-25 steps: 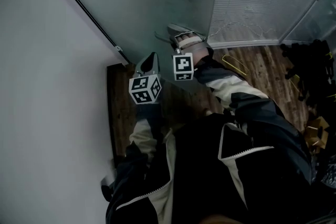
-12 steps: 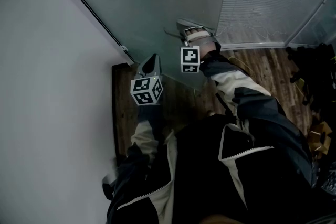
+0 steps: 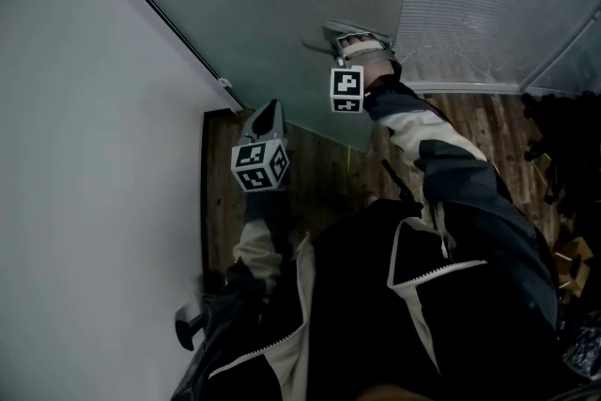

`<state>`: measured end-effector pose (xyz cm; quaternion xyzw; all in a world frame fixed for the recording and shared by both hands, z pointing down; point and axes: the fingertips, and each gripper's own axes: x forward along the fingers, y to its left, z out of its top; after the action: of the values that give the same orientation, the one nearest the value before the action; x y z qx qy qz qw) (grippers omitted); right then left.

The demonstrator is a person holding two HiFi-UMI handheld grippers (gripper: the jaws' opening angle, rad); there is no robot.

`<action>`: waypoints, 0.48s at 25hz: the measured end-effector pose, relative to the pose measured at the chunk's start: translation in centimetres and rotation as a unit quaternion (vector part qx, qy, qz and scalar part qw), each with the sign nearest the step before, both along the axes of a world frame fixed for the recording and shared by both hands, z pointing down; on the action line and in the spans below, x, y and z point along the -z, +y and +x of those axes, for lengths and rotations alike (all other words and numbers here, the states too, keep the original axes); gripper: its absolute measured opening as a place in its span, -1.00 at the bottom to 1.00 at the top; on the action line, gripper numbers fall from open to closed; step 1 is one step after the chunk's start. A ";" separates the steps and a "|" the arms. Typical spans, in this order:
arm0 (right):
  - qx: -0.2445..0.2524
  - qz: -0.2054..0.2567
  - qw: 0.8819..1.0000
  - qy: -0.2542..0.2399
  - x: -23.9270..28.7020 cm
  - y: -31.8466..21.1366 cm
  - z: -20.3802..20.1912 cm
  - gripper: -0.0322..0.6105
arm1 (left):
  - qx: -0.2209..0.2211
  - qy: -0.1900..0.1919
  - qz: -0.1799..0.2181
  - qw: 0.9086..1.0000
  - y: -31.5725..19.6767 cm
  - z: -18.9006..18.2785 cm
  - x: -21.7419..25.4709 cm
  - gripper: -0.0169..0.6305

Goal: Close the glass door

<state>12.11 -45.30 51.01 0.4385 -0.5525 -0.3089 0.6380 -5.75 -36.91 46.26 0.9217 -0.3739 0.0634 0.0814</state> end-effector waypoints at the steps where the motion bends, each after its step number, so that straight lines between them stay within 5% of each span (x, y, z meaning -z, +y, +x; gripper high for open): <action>1: 0.001 -0.001 1.000 0.002 -0.1 -0.4 0.7 -0.48 | 0.003 0.001 0.001 1.000 -0.3 0.7 0.1 -0.94; 12: 0.023 -0.022 0.999 0.037 -0.7 -8.0 9.5 -0.47 | 0.006 0.010 -0.008 1.000 -2.8 11.4 0.6 -0.94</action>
<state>21.58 -53.34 51.67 0.4000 -0.5454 -0.3273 0.6599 5.61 -39.72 45.68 0.9194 -0.3781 0.0564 0.0929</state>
